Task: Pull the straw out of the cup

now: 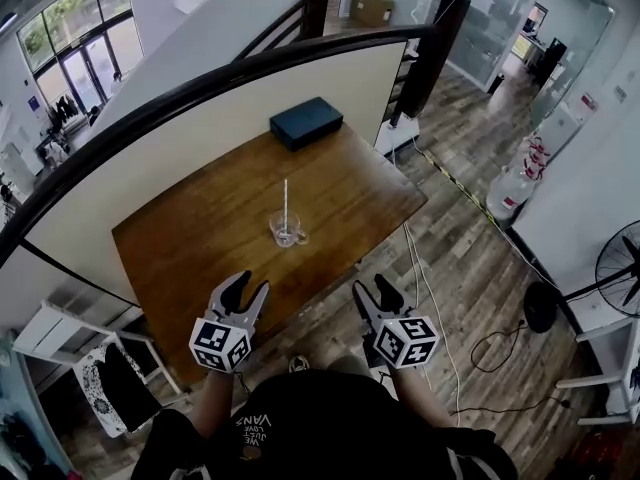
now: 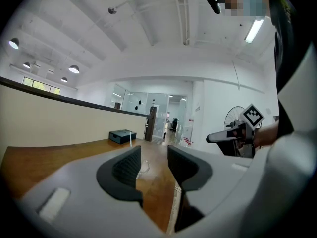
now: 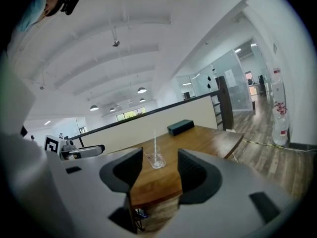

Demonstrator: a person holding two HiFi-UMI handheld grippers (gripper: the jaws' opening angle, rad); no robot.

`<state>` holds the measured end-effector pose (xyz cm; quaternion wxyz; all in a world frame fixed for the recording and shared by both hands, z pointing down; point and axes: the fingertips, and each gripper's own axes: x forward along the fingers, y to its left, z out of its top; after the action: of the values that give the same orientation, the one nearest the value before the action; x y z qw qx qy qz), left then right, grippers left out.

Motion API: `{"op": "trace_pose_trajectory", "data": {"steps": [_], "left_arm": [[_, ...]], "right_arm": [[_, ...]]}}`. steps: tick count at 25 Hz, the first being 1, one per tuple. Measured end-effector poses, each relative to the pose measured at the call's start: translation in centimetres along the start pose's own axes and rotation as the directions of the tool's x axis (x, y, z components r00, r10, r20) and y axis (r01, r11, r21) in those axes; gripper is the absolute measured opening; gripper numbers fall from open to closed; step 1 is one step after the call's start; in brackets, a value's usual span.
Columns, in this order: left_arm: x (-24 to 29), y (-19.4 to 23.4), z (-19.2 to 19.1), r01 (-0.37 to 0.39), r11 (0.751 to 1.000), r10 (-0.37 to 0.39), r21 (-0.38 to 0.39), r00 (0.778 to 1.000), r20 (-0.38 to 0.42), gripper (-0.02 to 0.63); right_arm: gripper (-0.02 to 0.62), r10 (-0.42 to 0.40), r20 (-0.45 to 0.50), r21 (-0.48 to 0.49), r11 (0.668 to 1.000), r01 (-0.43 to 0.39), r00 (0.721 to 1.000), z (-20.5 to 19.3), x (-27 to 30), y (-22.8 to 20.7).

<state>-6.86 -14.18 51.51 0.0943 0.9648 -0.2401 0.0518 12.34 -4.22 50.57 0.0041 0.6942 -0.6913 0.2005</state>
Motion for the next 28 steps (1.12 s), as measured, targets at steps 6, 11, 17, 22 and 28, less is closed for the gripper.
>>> {"op": "trace_pose_trajectory", "data": {"steps": [6, 11, 17, 22, 28], "left_arm": [[0.5, 1.3, -0.7, -0.015, 1.0, 0.015, -0.025, 1.0, -0.014, 0.155], [1.5, 2.7, -1.2, -0.057, 0.997, 0.056, -0.049, 0.998, -0.021, 0.155], [3.6, 4.3, -0.8, -0.136, 0.989, 0.135, -0.057, 0.99, -0.026, 0.155], [5.9, 4.5, -0.4, -0.196, 0.979, 0.194, -0.062, 0.98, -0.039, 0.155], [9.4, 5.9, -0.4, -0.272, 0.961, 0.269, -0.058, 0.962, -0.056, 0.155]], "right_arm": [[0.19, 0.015, -0.02, 0.01, 1.0, -0.015, 1.0, 0.1, 2.3, 0.1], [0.19, 0.046, -0.041, 0.003, 0.999, -0.046, 0.998, 0.5, 4.7, -0.6], [0.19, 0.105, -0.057, -0.018, 0.994, -0.107, 0.993, 2.1, 8.0, -2.5], [0.19, 0.176, -0.106, -0.034, 0.983, -0.181, 0.979, 3.0, 10.3, -4.0], [0.19, 0.256, -0.165, -0.055, 0.962, -0.268, 0.953, 3.8, 13.6, -5.7]]}}
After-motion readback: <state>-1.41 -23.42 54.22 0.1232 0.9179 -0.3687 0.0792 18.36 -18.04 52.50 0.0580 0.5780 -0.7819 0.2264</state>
